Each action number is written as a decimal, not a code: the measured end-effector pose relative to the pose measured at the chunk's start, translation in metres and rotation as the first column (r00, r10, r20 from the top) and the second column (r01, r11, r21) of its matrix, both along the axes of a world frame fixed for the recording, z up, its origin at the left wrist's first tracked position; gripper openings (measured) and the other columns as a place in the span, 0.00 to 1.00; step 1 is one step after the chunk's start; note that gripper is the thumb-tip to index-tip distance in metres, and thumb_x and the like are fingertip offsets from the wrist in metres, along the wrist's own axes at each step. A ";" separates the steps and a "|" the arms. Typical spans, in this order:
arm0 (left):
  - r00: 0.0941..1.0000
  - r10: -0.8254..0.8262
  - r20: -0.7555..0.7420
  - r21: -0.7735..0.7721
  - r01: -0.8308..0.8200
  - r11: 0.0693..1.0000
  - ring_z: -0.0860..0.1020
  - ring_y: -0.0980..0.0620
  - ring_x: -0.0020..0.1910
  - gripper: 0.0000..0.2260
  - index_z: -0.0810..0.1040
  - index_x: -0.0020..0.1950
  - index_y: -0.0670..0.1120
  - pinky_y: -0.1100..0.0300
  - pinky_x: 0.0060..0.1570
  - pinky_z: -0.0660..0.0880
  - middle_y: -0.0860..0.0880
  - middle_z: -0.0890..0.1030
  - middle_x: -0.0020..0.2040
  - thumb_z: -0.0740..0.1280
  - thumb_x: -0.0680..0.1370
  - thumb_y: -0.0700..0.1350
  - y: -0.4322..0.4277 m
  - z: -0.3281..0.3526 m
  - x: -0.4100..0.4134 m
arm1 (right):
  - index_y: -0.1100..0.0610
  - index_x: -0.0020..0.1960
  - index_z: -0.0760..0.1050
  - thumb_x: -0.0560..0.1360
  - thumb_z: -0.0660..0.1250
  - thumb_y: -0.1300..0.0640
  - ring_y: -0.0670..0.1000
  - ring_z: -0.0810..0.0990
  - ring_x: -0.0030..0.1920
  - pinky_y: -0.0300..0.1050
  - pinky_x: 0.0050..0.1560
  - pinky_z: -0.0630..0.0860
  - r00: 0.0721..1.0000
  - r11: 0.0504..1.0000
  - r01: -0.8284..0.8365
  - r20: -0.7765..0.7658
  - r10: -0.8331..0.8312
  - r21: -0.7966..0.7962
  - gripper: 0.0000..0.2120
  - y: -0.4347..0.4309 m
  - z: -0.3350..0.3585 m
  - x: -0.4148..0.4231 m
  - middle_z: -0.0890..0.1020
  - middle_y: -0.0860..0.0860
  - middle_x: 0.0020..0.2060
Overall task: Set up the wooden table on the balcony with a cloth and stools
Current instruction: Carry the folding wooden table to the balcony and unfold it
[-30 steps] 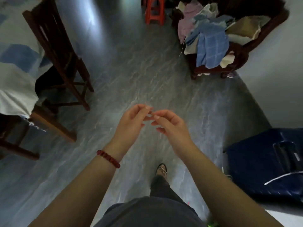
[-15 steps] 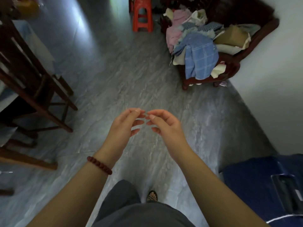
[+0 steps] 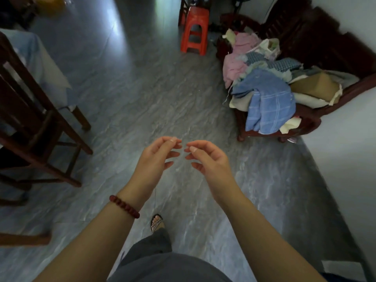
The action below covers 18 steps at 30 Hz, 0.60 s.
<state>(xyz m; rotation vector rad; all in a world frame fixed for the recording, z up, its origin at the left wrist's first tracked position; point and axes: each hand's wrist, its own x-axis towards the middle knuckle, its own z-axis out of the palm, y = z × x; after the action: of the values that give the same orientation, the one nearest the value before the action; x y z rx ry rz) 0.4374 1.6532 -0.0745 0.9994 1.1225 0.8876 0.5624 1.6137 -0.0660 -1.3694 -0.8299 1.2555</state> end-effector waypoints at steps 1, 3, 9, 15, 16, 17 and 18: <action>1.000 0.014 -0.002 0.008 -0.014 1.000 0.79 0.55 0.46 0.08 0.79 0.46 0.49 0.58 0.50 0.72 0.53 0.82 0.46 0.60 0.79 0.47 0.021 0.004 -0.001 | 0.53 0.43 0.78 0.76 0.65 0.62 0.43 0.79 0.40 0.38 0.45 0.73 1.000 1.000 -0.005 0.010 0.005 0.011 0.07 0.022 0.004 0.001 0.82 0.49 0.41; 1.000 0.026 -0.016 0.035 -0.026 0.999 0.79 0.55 0.46 0.08 0.79 0.46 0.50 0.57 0.51 0.73 0.53 0.82 0.45 0.60 0.79 0.47 0.060 0.011 -0.006 | 0.53 0.43 0.79 0.76 0.65 0.62 0.44 0.80 0.41 0.39 0.46 0.73 1.000 0.999 -0.011 0.027 0.010 0.033 0.07 0.063 0.010 0.000 0.82 0.50 0.41; 0.997 0.066 -0.029 0.042 -0.065 0.997 0.79 0.56 0.46 0.09 0.79 0.46 0.51 0.58 0.50 0.73 0.53 0.82 0.46 0.59 0.80 0.48 0.149 0.016 -0.016 | 0.53 0.43 0.79 0.76 0.65 0.62 0.46 0.80 0.42 0.39 0.47 0.75 1.000 0.999 -0.018 -0.013 0.019 0.043 0.07 0.154 0.012 -0.008 0.82 0.49 0.40; 0.990 0.140 -0.025 -0.022 -0.140 0.990 0.80 0.56 0.46 0.10 0.80 0.45 0.52 0.58 0.51 0.74 0.56 0.83 0.44 0.60 0.80 0.49 0.233 0.002 -0.013 | 0.53 0.43 0.79 0.75 0.65 0.63 0.46 0.80 0.41 0.38 0.44 0.74 0.998 0.999 -0.051 -0.033 0.051 0.012 0.07 0.246 -0.003 -0.001 0.82 0.50 0.40; 0.989 0.148 -0.022 -0.020 -0.148 0.989 0.80 0.57 0.45 0.10 0.80 0.45 0.52 0.58 0.51 0.74 0.56 0.83 0.43 0.60 0.80 0.49 0.251 0.002 -0.010 | 0.53 0.44 0.79 0.75 0.65 0.62 0.46 0.80 0.41 0.37 0.43 0.75 0.997 0.998 -0.063 -0.039 0.064 0.010 0.07 0.265 -0.006 0.001 0.82 0.50 0.40; 0.988 0.155 -0.018 -0.016 -0.155 0.988 0.80 0.57 0.45 0.10 0.80 0.45 0.52 0.58 0.51 0.74 0.56 0.83 0.43 0.60 0.79 0.50 0.271 0.001 -0.006 | 0.53 0.43 0.79 0.75 0.65 0.62 0.46 0.80 0.41 0.36 0.42 0.75 0.996 0.997 -0.075 -0.045 0.075 0.010 0.07 0.285 -0.008 0.004 0.82 0.50 0.41; 0.987 0.162 -0.014 -0.012 -0.162 0.987 0.80 0.57 0.44 0.10 0.80 0.45 0.52 0.58 0.51 0.74 0.56 0.83 0.43 0.60 0.80 0.50 0.290 0.000 -0.003 | 0.52 0.43 0.79 0.75 0.65 0.62 0.46 0.80 0.41 0.36 0.42 0.74 0.995 0.996 -0.085 -0.049 0.086 0.013 0.07 0.306 -0.010 0.007 0.82 0.50 0.41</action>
<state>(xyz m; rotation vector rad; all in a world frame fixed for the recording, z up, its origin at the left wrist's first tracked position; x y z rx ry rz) 0.4348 1.9433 -0.0745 0.9136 1.2328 1.0036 0.5693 1.9197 -0.0764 -1.3003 -0.8672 1.3436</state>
